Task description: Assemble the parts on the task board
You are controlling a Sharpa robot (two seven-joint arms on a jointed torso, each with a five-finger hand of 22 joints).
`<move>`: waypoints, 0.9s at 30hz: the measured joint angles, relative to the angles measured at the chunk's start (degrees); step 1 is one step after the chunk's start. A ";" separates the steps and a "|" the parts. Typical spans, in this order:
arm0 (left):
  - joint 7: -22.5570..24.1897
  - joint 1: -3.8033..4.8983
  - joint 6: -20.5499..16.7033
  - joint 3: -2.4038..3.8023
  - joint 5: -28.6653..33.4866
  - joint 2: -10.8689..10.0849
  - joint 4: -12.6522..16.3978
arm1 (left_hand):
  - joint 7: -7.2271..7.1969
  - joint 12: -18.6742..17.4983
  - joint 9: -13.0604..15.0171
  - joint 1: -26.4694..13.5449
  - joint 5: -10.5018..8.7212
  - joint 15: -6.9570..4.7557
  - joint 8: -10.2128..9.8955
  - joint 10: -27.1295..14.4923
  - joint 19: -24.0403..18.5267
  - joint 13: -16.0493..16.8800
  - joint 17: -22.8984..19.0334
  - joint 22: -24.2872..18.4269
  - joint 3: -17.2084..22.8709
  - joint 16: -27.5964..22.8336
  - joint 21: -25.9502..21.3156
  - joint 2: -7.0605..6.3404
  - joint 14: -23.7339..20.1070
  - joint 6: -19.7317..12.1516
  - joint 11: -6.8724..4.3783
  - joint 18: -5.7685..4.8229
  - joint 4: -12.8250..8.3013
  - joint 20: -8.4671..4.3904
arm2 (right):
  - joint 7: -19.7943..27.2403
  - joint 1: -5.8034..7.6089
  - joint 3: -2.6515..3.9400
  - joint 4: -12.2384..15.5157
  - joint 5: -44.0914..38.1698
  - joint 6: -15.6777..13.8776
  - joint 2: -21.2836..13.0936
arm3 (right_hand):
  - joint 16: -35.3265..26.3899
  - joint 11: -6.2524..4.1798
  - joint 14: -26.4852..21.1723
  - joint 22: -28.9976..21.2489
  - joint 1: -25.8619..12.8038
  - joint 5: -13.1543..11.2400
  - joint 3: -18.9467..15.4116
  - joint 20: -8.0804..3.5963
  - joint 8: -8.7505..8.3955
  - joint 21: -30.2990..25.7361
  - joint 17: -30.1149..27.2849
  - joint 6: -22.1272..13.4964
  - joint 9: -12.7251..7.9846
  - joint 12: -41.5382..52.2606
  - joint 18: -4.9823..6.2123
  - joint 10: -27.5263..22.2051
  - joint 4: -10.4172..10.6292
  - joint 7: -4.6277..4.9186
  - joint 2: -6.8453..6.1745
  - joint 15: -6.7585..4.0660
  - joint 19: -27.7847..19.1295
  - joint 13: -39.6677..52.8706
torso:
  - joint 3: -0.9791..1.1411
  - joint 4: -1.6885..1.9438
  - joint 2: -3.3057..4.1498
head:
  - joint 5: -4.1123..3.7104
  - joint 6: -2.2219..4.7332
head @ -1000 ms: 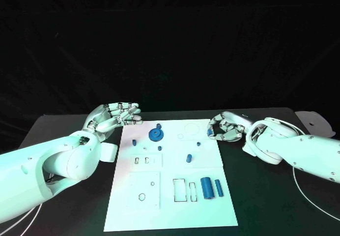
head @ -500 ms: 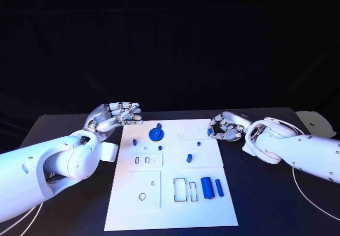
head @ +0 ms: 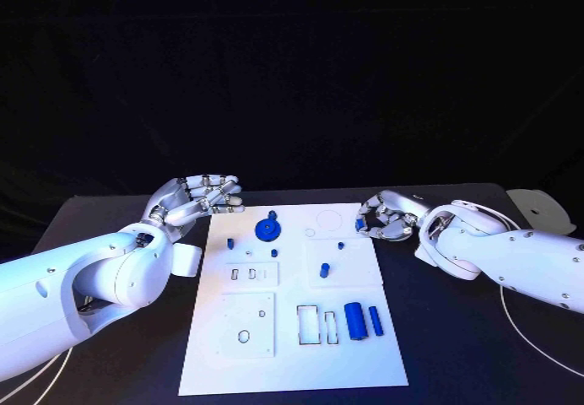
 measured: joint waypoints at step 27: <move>-0.28 0.00 0.01 0.00 -0.01 -0.02 -0.04 | 0.00 0.00 0.00 0.00 0.00 0.00 0.00 0.00 0.00 0.00 0.05 -0.06 0.00 0.00 -0.22 0.00 0.00 0.00 0.00 0.00 0.00 0.00 | -0.62 0.01 0.01 0.00 -0.21 -0.10 0.59 | 0.00 -0.12 0.00 0.03 -0.87 0.00 0.95 0.00 -0.16 0.00 0.04 1.44 0.14 0.00 0.00 0.12 -0.02 -0.32 0.32 0.00 0.00 0.03 | 0.02 0.01 0.00 | 0.15 -0.10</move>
